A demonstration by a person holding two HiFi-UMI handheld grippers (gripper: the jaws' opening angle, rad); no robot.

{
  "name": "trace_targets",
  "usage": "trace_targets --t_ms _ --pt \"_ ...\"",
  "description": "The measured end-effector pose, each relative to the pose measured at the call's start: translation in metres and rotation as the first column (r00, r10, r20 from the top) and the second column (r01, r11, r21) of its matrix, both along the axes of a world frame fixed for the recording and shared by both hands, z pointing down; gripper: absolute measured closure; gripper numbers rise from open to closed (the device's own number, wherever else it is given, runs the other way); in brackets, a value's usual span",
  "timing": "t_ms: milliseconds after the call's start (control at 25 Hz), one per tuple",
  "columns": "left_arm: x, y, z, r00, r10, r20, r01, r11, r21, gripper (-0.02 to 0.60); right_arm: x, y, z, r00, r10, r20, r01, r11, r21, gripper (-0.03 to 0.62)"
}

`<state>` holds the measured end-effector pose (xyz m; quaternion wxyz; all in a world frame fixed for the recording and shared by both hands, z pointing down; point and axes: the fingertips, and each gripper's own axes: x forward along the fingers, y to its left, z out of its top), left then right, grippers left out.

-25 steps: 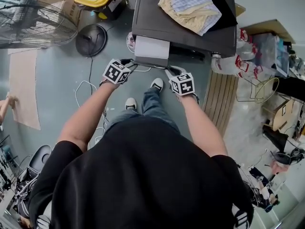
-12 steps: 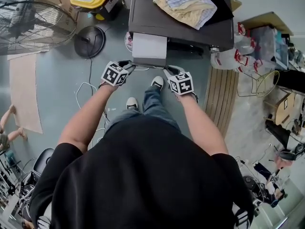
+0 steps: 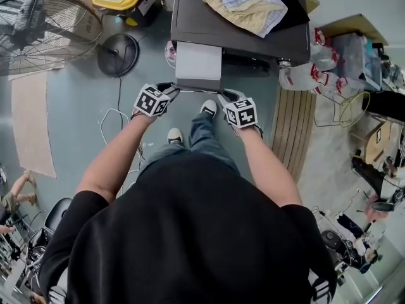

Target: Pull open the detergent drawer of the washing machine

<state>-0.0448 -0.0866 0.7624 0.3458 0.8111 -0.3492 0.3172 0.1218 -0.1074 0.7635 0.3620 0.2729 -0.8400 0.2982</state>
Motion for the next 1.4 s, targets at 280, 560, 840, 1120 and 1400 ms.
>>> trace_targets --t_ms 280,560,840,1120,1400 --pt "-0.001 0.007 0.001 1.000 0.006 0.002 -0.006 1.000 0.004 0.443 0.000 0.007 0.000 1.000 0.013 0.003 -0.013 1.000 -0.007 0.520" --pt "0.002 0.010 0.005 1.000 0.009 -0.008 -0.009 1.000 -0.004 0.452 0.004 0.011 0.004 1.000 0.022 0.009 -0.022 1.000 -0.018 0.519" --pt "0.000 0.010 0.005 1.000 0.005 -0.019 -0.005 1.000 -0.003 0.454 0.003 0.013 0.004 1.000 0.009 0.018 -0.009 1.000 -0.021 0.518" --pt "-0.001 0.011 0.006 1.000 0.023 -0.008 -0.023 1.000 -0.009 0.456 0.002 0.016 0.005 1.000 -0.002 0.015 0.003 1.000 -0.030 0.519" --pt "-0.003 0.015 0.006 1.000 0.013 -0.014 -0.013 1.000 -0.014 0.456 0.000 0.020 0.006 1.000 0.002 0.018 -0.001 0.999 -0.041 0.519"
